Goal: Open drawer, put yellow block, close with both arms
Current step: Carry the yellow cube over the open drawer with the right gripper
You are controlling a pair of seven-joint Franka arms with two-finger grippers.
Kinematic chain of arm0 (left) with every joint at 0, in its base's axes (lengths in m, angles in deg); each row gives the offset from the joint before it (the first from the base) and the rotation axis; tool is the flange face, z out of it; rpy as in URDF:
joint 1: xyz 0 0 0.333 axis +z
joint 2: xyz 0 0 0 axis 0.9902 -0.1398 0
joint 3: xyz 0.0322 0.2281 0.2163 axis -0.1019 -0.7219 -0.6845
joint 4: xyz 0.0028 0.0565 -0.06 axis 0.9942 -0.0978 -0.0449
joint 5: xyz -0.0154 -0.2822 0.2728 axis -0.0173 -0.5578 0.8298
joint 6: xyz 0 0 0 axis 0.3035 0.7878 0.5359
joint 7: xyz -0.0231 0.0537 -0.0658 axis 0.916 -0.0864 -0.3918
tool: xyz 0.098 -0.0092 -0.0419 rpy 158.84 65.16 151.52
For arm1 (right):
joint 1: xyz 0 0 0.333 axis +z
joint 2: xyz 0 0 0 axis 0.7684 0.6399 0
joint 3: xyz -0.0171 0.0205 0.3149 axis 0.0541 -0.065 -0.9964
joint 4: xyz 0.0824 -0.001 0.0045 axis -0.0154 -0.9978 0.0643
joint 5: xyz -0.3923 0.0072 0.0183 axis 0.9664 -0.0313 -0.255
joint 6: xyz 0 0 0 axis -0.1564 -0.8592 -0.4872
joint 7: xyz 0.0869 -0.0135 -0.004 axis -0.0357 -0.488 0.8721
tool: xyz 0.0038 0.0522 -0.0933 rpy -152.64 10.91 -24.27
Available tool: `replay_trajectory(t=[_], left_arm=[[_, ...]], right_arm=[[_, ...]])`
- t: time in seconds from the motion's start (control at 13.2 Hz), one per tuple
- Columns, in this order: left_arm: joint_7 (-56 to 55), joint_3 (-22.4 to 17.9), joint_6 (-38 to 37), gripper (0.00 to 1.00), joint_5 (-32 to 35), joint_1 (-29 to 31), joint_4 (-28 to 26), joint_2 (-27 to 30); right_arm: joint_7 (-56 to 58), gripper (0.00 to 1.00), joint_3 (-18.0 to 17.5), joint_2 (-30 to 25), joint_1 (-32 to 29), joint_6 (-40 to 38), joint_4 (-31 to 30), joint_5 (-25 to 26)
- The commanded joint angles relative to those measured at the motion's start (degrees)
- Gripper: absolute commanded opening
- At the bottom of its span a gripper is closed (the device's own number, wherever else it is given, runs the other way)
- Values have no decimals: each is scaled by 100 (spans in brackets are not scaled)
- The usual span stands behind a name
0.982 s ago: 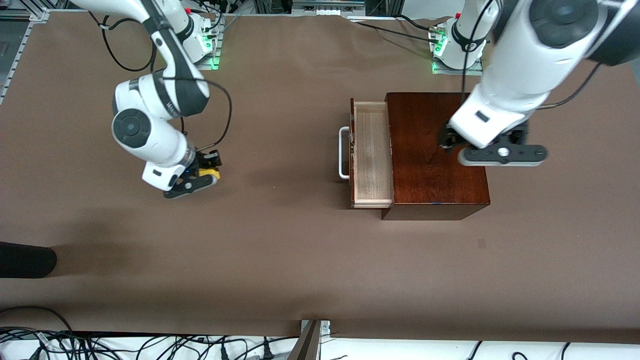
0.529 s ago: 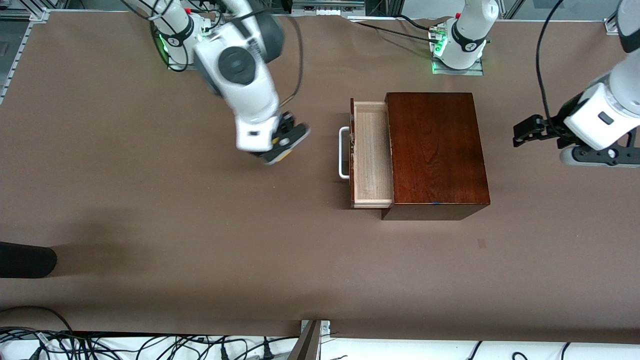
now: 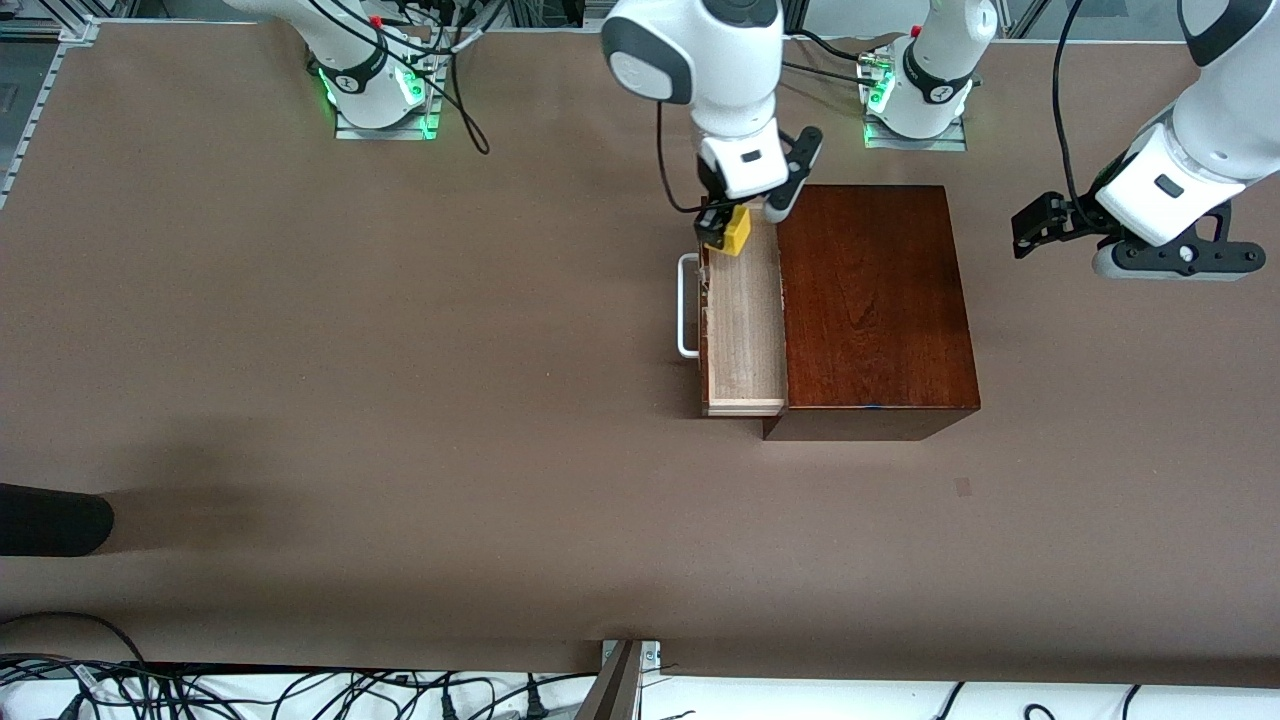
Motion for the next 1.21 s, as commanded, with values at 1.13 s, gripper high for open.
replay_trajectory(t=[1.13], left_arm=[[771, -36, -114, 100, -2, 54, 463, -212]], right_arm=[[2374, 14, 236, 1064, 246, 541, 411, 749]])
